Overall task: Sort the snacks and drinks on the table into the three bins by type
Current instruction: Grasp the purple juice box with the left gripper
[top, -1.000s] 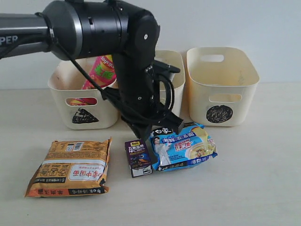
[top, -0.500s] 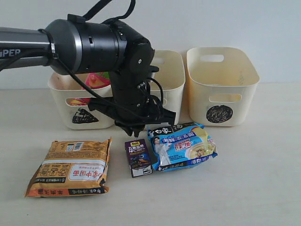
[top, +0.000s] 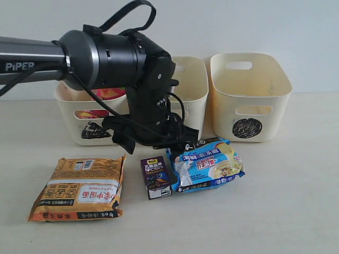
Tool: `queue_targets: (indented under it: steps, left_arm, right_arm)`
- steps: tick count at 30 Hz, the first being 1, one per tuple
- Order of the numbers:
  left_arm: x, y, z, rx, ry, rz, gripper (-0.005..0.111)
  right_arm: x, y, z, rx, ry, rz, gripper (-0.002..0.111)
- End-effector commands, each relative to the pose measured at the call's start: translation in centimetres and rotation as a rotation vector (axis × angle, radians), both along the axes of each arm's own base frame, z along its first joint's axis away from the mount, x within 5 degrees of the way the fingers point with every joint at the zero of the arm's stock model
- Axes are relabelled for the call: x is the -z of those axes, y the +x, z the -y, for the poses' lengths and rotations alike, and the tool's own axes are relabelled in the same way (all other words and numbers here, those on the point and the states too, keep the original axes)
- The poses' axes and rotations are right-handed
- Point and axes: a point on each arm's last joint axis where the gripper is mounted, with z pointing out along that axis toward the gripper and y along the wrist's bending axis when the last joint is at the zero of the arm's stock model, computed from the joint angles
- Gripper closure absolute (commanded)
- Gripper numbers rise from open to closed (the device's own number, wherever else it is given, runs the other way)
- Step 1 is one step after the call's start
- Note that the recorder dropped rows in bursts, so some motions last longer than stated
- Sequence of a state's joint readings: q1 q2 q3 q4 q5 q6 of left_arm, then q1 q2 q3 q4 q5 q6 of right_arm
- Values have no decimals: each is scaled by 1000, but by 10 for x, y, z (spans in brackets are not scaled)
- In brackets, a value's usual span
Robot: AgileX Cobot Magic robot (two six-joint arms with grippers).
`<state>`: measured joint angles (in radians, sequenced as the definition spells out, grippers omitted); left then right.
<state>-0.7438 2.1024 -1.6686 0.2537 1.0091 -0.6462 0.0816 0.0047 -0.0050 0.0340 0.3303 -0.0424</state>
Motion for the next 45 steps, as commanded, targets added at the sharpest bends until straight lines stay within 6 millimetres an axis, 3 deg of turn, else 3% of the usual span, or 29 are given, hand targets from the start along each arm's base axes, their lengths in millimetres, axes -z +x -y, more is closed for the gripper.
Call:
queue_targets:
  steps: [1,13,25,28,31,33,34,40,45]
  left_arm:
    - [14,3,-2,-20,19,-28,32]
    - [29,9,-1,-18,10,-36,32]
    - [60,10,2,-10,32,-87,32]
    - [60,10,2,6,38,-87,44]
    - [60,9,1,11,47,-94,71]
    - [60,8,0,37,68,-105,96]
    - [60,8,-1,55,85,-110,102]
    - [45,7,-10,67,171,-103,102]
    - [13,5,-14,117,155,-44,102]
  right_arm:
    - [1,0,0,2,-3,8,109]
    - [1,0,0,2,-3,8,109]
    - [1,0,0,2,-3,8,109]
    - [1,0,0,2,-3,8,109]
    - [1,0,0,2,-3,8,109]
    - [1,0,0,2,-3,8,109]
    - [1,0,0,2,-3,8,109]
    - [1,0,0,2,-3,8,109]
    - [1,0,0,2,-3,8,109]
